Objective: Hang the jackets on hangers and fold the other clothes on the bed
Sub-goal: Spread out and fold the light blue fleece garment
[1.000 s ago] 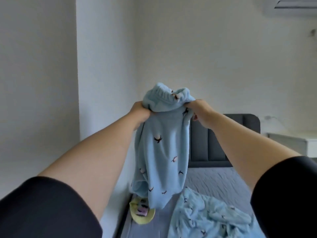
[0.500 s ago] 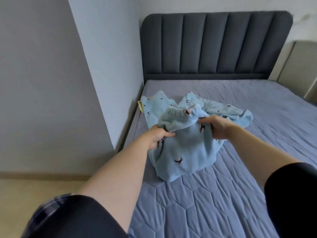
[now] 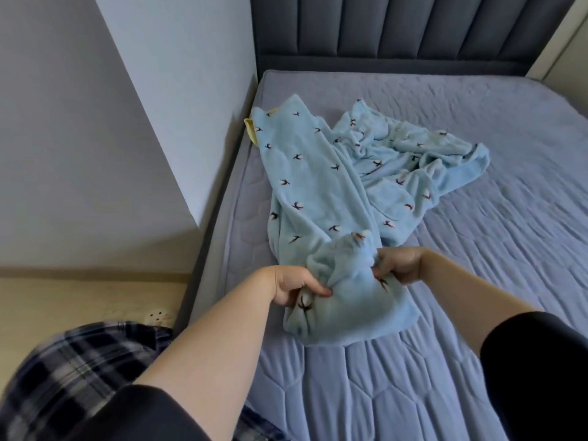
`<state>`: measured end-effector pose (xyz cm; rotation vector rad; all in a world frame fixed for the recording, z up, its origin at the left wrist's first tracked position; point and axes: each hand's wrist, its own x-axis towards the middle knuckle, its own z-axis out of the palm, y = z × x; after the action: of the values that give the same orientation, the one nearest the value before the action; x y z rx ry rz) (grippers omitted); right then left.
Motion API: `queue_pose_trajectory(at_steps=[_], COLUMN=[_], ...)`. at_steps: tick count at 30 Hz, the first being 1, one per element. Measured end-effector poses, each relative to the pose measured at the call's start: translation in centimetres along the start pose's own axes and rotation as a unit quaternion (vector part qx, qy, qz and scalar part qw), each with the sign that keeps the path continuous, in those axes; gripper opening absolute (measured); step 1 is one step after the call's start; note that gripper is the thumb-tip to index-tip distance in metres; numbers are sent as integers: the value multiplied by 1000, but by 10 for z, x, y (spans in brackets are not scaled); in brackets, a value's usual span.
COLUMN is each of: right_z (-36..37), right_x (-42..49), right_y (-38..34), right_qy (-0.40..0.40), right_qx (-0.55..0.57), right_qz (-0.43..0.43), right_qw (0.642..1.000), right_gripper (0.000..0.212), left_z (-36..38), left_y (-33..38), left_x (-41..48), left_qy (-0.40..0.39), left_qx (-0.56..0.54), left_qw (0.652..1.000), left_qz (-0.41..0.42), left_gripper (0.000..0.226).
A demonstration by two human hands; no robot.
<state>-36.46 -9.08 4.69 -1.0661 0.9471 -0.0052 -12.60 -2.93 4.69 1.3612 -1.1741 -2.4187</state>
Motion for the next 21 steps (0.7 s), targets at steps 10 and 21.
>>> queue_pose_trajectory(at_steps=[10,21], right_z=[-34,-8], right_x=[50,68], right_y=[-49,-22], right_qy=[536,341], right_qx=[-61,17], right_qz=[-19,61], right_qw=[842,938], right_gripper=[72,63], left_z=[-63,-68], left_y=[25,10], left_x=[30,33], left_qy=[462,302], left_qx=[-118,-19], left_qw=[869,950], left_qz=[135,71], left_gripper=[89,46])
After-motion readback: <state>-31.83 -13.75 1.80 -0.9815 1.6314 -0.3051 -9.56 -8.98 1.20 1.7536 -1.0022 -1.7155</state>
